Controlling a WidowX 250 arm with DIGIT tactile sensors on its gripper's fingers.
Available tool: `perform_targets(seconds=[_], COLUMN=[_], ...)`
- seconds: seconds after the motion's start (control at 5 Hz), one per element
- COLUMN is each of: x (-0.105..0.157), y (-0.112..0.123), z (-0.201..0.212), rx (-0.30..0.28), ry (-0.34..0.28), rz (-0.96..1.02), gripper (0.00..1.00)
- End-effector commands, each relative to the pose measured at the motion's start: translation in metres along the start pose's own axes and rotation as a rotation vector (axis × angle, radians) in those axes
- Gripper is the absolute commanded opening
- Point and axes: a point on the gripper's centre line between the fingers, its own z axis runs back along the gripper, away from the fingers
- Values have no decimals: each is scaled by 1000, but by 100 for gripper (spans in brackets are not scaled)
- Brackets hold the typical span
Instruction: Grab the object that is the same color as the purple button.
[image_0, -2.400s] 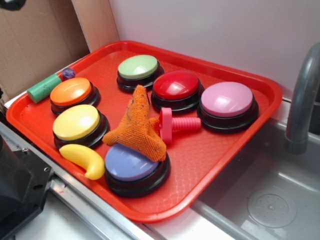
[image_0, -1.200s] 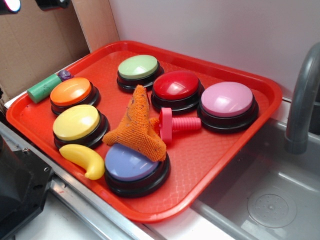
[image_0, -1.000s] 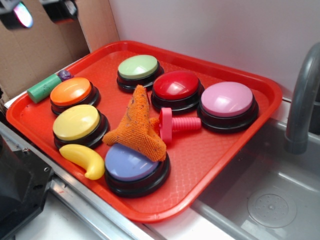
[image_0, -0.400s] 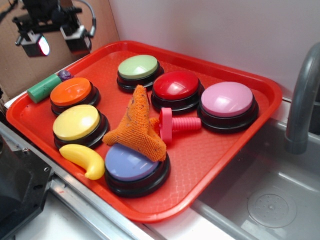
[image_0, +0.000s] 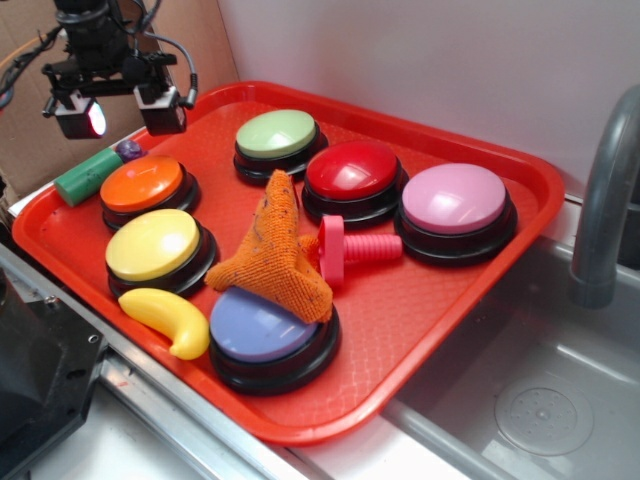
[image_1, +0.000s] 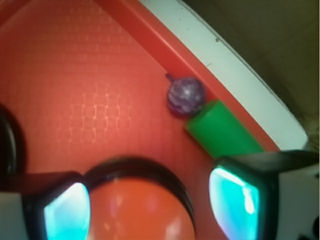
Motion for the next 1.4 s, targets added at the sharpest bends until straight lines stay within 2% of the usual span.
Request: perform_targets(seconds=[0.0, 0.2, 0.8, 1.0, 1.2], x=[26, 33, 44, 46, 50], y=[27, 30, 29, 25, 22], z=[-5, -14, -33, -37, -40], rx=[-83, -28, -27, 11, 0], ry=[-70, -54, -22, -17, -15], rz=[22, 33, 9, 9, 8], gripper=[100, 100, 100, 43, 31])
